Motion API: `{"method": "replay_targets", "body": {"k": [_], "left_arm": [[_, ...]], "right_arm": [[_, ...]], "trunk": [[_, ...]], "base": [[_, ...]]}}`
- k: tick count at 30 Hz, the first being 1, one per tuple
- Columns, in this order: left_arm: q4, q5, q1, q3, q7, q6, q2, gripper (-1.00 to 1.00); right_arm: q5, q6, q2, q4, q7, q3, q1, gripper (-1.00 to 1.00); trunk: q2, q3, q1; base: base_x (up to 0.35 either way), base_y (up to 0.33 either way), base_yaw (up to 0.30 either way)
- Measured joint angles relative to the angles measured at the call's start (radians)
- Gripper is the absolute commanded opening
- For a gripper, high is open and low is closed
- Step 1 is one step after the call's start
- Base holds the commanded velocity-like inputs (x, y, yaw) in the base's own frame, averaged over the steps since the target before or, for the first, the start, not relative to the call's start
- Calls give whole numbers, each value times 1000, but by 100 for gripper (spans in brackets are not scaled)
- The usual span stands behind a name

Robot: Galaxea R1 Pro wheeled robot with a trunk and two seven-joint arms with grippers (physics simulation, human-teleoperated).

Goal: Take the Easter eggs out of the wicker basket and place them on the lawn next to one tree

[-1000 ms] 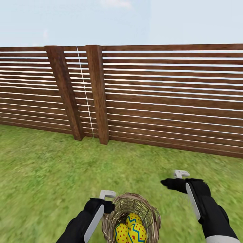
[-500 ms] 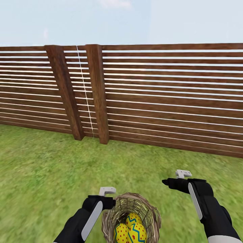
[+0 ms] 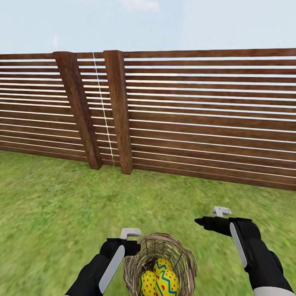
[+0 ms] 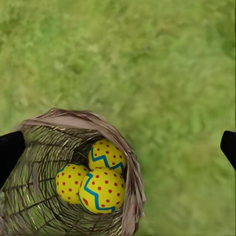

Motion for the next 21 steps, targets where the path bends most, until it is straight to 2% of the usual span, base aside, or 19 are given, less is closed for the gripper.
{"method": "replay_targets", "body": {"k": [3,6,16,19,21], "left_arm": [[0,0,0,2,0,-1,1,100],[0,0,0,2,0,-1,1,100],[6,0,1,2,0,-16,1,100],[2,-1,12,12,1,-23,6,100],[1,-1,15,7,1,-23,7,100]], "right_arm": [[0,0,0,0,65,-22,0,100],[1,1,0,2,100,-38,0,100],[2,2,1,2,109,-44,0,100],[6,-6,-16,8,126,-61,-1,100],[3,-5,-7,7,137,-72,-2,100]], "trunk": [[-21,-9,12],[-42,-19,23],[-112,-50,61],[-112,-50,61],[-112,-50,61]], "base": [[0,0,0],[0,0,0],[0,0,0],[0,0,0],[0,0,0]]}}
